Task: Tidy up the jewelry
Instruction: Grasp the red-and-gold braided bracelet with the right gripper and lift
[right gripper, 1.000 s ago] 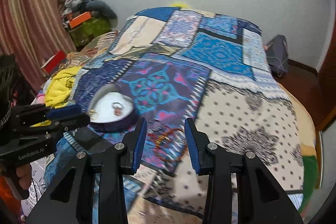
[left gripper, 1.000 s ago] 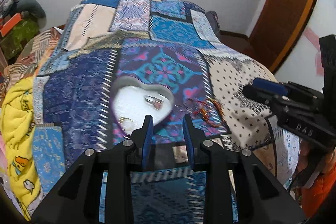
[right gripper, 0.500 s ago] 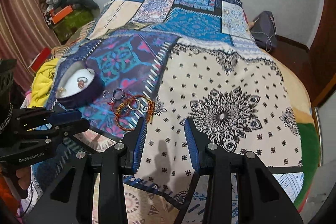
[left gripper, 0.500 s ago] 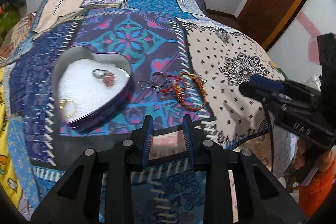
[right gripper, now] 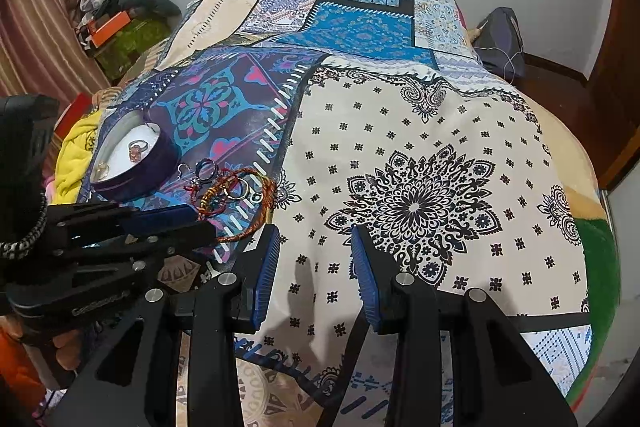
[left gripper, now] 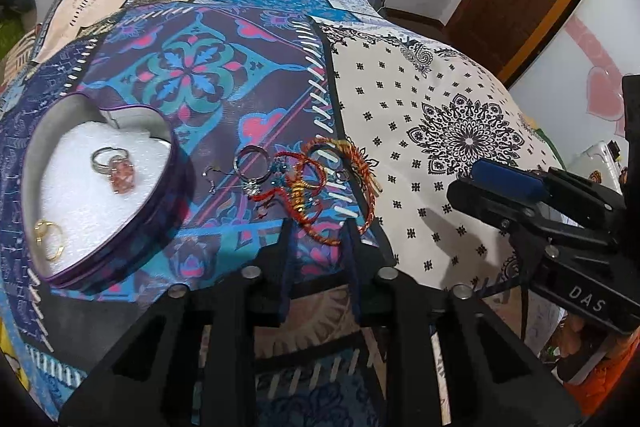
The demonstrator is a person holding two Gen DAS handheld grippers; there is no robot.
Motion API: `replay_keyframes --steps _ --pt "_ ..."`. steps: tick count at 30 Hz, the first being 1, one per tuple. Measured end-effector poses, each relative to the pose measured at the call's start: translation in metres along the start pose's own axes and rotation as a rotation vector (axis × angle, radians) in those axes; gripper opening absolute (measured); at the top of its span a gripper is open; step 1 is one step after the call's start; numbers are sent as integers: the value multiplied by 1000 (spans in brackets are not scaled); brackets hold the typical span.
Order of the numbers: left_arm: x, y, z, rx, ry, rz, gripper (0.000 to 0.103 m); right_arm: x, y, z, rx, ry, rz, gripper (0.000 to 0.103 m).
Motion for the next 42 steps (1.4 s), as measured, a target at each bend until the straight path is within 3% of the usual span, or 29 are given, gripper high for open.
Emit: replay_keyframes --steps 4,17,32,35,37,42 --pt "1 -1 2 10 -1 4 0 -1 -3 1 -8 -3 12 34" --pt "2 31 -42 -33 -113 -22 0 -3 5 10 -42 1 6 34" --pt "12 42 -24 -35 -38 -21 2 -3 15 54 -65 99 -33 34" --pt "14 44 -19 -35 -20 -34 3 -2 13 56 -57 77 -40 25" --pt "14 45 -17 -31 -15 -39 4 -2 12 56 -42 70 -49 9" --pt "12 44 -17 -27 -19 -30 10 -3 10 52 -18 42 -50 7"
Point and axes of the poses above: each gripper's, at about its wrist camera, not at the fingertips, and z roughly the way its jaws point, y to its left, x to its underside, the point moved 4 cm from there along z, roughly the way its jaws point, and after that the axes turned 15 degrees about -x, right-handed, at the moved point
